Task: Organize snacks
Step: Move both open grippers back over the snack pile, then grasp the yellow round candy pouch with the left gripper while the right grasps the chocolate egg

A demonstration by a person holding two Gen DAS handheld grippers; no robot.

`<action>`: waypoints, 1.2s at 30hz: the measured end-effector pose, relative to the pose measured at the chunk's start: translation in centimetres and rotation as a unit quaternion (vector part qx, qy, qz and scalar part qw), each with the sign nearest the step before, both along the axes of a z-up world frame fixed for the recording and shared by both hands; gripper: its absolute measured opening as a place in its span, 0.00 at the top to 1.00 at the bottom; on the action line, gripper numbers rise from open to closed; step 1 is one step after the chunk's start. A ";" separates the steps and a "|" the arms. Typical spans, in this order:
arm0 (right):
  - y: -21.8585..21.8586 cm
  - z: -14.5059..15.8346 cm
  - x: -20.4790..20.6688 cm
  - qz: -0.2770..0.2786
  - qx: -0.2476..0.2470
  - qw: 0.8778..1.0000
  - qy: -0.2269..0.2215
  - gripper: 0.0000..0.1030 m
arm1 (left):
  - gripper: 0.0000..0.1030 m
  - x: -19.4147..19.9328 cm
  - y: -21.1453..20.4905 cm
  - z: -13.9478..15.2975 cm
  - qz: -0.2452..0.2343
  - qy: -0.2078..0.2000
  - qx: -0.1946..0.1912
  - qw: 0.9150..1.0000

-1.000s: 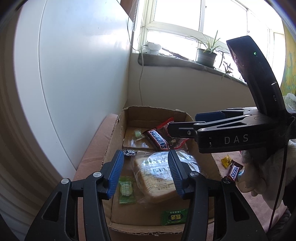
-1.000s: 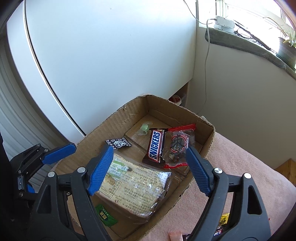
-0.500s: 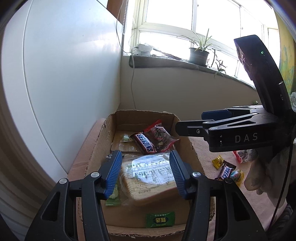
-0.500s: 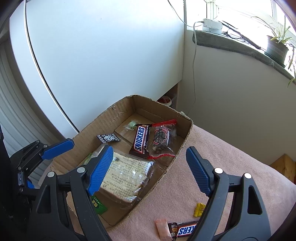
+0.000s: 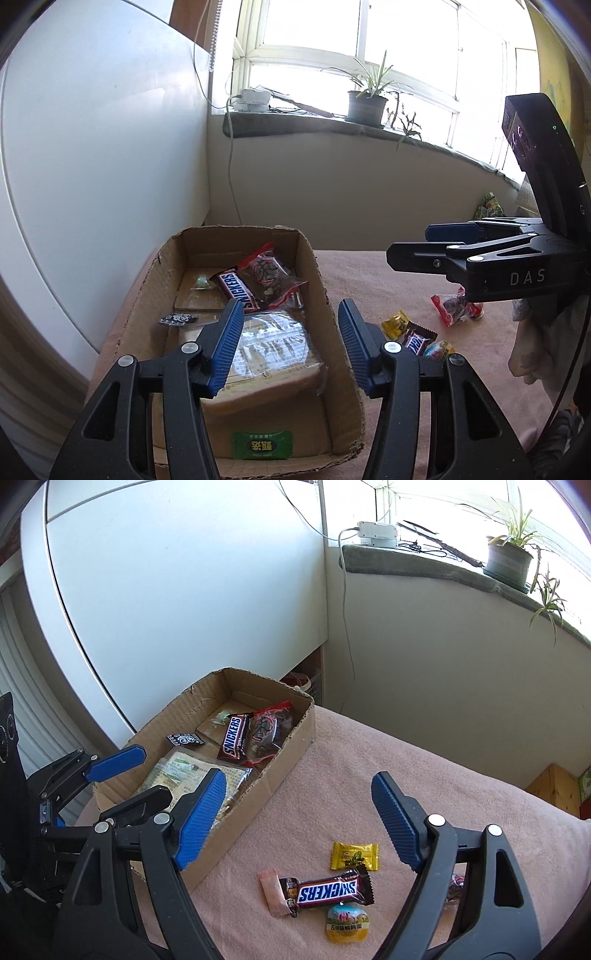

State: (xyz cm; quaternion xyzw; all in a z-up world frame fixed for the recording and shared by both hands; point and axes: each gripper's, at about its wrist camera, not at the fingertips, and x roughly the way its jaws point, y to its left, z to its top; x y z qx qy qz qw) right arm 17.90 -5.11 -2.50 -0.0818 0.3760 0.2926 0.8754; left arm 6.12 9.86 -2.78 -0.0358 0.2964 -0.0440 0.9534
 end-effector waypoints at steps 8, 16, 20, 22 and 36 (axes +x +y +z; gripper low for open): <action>-6.4 0.0 -1.2 -0.045 0.001 0.999 -0.003 0.19 | 0.49 0.4 -3.2 0.0 -0.039 0.009 0.000 0.999; -13.7 -1.4 -1.4 -0.108 0.001 0.994 0.014 0.19 | 0.49 1.1 -6.8 -1.2 -0.085 0.039 -0.003 0.996; -16.2 -2.6 -0.8 -0.126 -0.002 0.992 0.030 0.19 | 0.53 1.4 -8.9 -2.0 -0.105 0.048 0.011 0.993; -17.4 -3.4 -0.6 -0.135 -0.007 0.990 0.035 0.19 | 0.56 1.6 -9.9 -2.6 -0.116 0.059 0.017 0.991; -22.3 -8.3 0.9 -0.156 -0.004 0.984 0.081 0.21 | 0.68 2.5 -13.9 -5.9 -0.169 0.127 0.023 0.977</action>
